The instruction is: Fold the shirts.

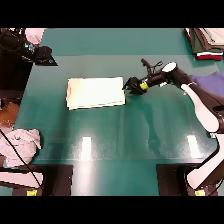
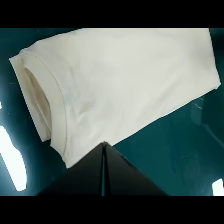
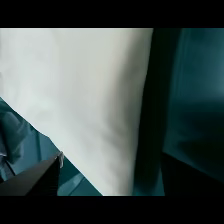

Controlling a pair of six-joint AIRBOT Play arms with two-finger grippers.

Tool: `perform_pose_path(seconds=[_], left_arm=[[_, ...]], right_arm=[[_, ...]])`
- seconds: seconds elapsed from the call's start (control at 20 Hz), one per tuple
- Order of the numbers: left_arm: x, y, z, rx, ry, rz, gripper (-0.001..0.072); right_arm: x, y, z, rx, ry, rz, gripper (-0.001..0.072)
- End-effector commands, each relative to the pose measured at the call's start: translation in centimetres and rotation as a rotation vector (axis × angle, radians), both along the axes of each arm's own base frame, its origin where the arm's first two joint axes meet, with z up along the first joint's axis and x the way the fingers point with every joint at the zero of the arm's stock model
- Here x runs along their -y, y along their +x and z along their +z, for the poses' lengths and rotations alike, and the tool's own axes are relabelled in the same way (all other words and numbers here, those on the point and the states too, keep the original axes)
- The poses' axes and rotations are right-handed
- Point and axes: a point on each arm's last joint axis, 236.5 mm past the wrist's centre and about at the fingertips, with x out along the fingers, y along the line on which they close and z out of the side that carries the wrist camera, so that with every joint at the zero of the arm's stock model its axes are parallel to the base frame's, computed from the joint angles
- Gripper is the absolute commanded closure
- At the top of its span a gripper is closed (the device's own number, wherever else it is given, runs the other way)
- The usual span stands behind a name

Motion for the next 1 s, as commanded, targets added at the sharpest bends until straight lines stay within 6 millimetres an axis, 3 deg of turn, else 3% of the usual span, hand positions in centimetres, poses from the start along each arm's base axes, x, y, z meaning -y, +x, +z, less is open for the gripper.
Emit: perform_pose_path(seconds=[0.0,0.15,0.3,0.35,0.45,0.5,0.55,0.6,0.7,0.85,0.95], left_arm=[[0.0,0.0,0.0,-0.001,-0.003,-0.001,0.0680],[0.0,0.0,0.0,0.000,-0.003,-0.001,0.0680],[0.0,-0.1,0.0,-0.004,-0.002,-0.003,0.0681],[0.1,-0.3,0.0,-0.010,-0.002,-0.006,0.0681],[0.1,-0.7,-0.2,-0.026,0.001,-0.013,0.0680],[0.1,-0.8,-0.2,-0.030,0.002,-0.015,0.0680],[0.1,-0.8,-0.3,-0.033,0.002,-0.016,0.0680],[0.1,-0.9,-0.3,-0.037,0.002,-0.018,0.0680],[0.1,-1.2,-0.4,-0.046,0.004,-0.022,0.0680],[0.1,-1.1,-0.4,-0.045,0.004,-0.022,0.0680],[0.1,-1.1,-0.3,-0.044,0.000,-0.022,0.0681]], right_arm=[[-3.3,0.3,-1.5,-0.058,0.083,-0.061,0.0050],[-6.4,0.2,-1.8,-0.045,0.105,-0.021,0.0092],[-9.2,2.0,-0.6,0.048,0.111,-0.006,0.0164],[-9.6,2.7,-0.1,0.078,0.113,-0.014,0.0251],[-9.7,3.9,1.0,0.127,0.118,-0.028,0.0599],[-9.4,4.4,1.7,0.167,0.121,-0.012,0.0693],[-8.8,4.7,2.5,0.180,0.127,-0.009,0.0694],[-7.9,5.0,3.4,0.189,0.132,-0.010,0.0695],[-3.9,5.6,5.2,0.235,0.067,0.001,0.0696],[6.1,6.7,8.1,0.307,-0.111,-0.025,0.0697],[14.5,7.4,10.8,0.350,-0.211,-0.113,0.0697]])
